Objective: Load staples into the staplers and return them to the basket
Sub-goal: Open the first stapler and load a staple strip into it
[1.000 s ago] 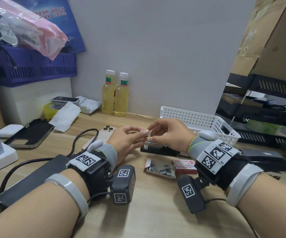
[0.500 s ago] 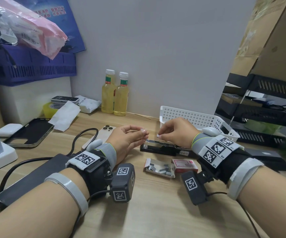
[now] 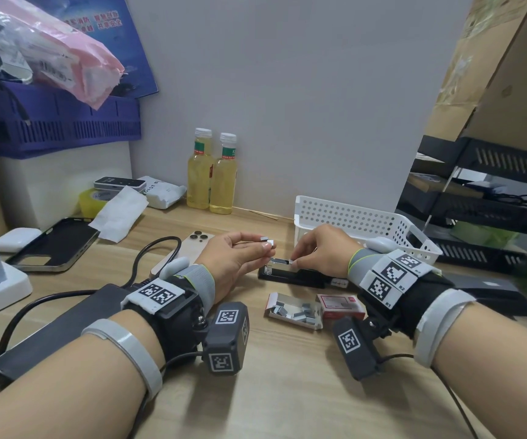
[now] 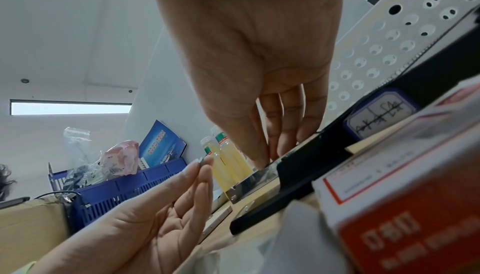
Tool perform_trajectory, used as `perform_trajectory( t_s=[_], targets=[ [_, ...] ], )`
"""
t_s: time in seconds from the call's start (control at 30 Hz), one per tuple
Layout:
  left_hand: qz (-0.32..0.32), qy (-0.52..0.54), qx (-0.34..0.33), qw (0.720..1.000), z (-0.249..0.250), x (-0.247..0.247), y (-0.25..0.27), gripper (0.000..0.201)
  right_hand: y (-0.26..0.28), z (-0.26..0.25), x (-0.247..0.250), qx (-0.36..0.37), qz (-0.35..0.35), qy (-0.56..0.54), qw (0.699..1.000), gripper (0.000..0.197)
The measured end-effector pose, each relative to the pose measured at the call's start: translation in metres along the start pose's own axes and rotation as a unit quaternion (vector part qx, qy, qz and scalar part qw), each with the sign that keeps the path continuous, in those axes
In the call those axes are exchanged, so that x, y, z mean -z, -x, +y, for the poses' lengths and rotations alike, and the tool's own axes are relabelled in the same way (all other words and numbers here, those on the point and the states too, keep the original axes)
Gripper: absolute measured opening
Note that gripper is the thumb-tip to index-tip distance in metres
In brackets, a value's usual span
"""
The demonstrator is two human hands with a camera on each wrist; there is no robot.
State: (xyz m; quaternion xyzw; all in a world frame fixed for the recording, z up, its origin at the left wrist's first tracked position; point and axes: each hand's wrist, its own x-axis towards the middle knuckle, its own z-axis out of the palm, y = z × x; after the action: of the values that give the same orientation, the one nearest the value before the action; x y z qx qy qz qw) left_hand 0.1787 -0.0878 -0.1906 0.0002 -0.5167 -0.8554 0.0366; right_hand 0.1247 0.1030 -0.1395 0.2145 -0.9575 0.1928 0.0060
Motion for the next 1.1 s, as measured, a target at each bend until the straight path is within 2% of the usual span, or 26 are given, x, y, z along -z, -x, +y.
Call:
perform_trajectory(
  t_s=[0.2,0.3,0.37,0.57,0.63,0.73,0.83,0.93,1.1],
  targets=[
    [0.001,-0.008,0.002,1.0,0.0,0.001,0.0,0.025,0.0,0.001,0.0,-0.003,-0.006,0.009,1.0,0.01],
    [0.001,-0.01,0.005,1.0,0.0,0.001,-0.001,0.027,0.003,0.0,0.004,0.018,0.033,0.001,0.999,0.007],
    [0.001,-0.015,0.004,1.0,0.0,0.001,-0.001,0.029,0.005,-0.001,0.006,0.024,0.041,-0.015,0.999,0.013],
    [0.0,-0.034,-0.006,0.999,-0.002,0.0,-0.001,0.019,0.008,-0.005,0.004,0.019,-0.023,-0.041,0.999,0.018],
    [-0.001,-0.04,-0.007,0.999,-0.002,0.001,-0.001,0.019,0.007,-0.005,0.004,0.03,-0.008,-0.065,0.997,0.015],
    [-0.008,-0.047,-0.005,0.999,-0.001,0.0,0.0,0.017,0.008,-0.007,0.007,0.068,0.051,-0.075,0.994,0.01],
    [-0.019,-0.047,-0.008,0.999,0.0,-0.002,0.0,0.014,0.011,-0.015,0.005,0.105,0.05,-0.09,0.989,0.015],
    [-0.027,-0.048,-0.01,0.998,0.0,-0.003,0.001,0.015,0.008,-0.019,0.0,0.123,0.075,-0.071,0.987,0.011],
    [-0.039,-0.049,-0.007,0.998,0.0,-0.003,0.002,0.015,0.006,-0.018,0.003,0.116,0.078,-0.088,0.986,0.006]
  ],
)
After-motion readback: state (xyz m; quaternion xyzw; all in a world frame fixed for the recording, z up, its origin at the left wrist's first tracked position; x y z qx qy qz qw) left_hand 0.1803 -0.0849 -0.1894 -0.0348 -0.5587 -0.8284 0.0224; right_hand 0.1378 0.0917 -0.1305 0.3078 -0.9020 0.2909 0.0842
